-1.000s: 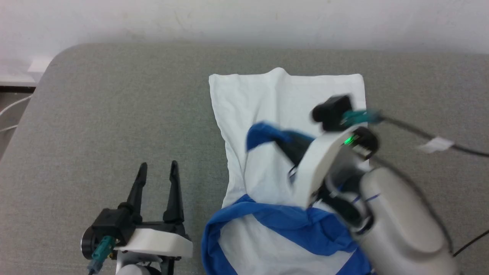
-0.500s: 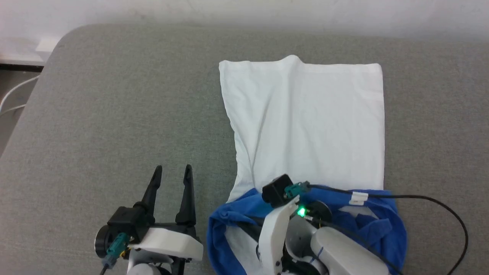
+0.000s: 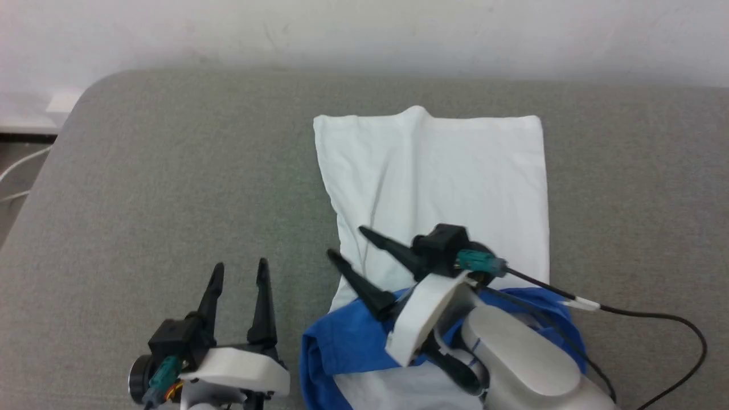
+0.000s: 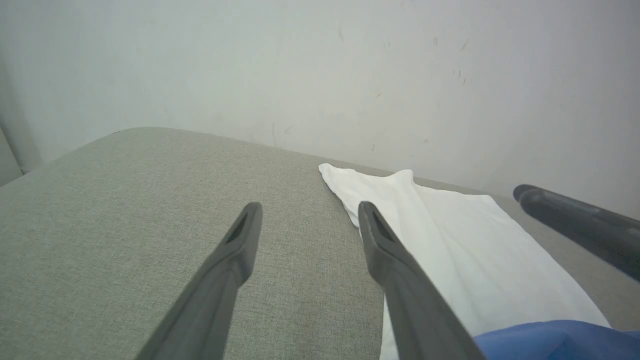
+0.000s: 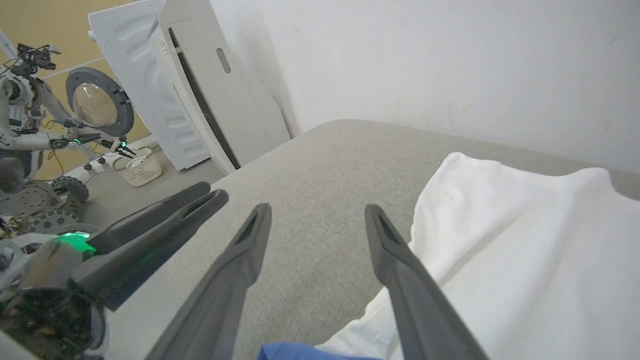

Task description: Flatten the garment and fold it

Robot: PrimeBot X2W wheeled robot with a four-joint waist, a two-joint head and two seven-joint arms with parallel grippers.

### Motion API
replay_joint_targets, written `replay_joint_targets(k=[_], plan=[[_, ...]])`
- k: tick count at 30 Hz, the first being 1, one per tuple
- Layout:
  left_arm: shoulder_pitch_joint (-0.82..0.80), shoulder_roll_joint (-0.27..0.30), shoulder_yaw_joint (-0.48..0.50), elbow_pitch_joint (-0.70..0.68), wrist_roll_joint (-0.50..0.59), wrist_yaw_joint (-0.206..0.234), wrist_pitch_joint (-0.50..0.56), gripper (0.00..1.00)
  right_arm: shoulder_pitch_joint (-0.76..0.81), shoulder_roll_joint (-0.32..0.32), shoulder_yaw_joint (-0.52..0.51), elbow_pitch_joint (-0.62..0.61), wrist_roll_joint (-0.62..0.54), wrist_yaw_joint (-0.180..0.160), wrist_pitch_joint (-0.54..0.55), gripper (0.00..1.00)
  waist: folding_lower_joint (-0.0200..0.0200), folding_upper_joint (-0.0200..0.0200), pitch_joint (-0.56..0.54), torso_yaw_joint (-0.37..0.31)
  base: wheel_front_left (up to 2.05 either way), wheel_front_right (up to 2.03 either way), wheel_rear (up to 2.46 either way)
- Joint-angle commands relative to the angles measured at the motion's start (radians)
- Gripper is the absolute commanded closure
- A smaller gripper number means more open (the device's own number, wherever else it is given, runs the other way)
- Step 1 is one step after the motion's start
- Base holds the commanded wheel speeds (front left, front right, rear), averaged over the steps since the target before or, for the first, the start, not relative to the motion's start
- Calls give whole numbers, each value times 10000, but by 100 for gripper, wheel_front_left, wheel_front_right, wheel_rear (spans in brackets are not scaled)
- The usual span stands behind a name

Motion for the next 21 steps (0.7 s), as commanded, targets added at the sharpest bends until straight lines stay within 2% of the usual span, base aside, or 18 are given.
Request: replay_joint_targets(k=[1, 4, 10, 16, 21], plan=[[161, 53, 83, 24, -105, 92, -30, 0, 119, -22, -288, 3, -290, -7, -191, 0, 0, 0, -379, -277, 0, 0, 0], [362, 105, 211, -37, -169, 207, -14, 0, 484, -167, -1192, -43, -1163, -7, -493, 0, 0, 0, -582, -453, 0, 0, 0], [631, 223, 465, -214, -277, 387, -19, 0, 1798, -549, -3822, -953, -2885, -7, -727, 0, 0, 0, -738, -758, 0, 0, 0], [796, 375, 686, -387, -321, 522, -26, 0, 3393, -622, -6240, -2676, -4024, -7, -193, 0, 0, 0, -727, -1083, 0, 0, 0], [769, 517, 814, -518, -337, 605, -7, 0, 4683, -435, -7621, -4456, -4542, -7, 610, 0, 0, 0, -592, -1370, 0, 0, 0]])
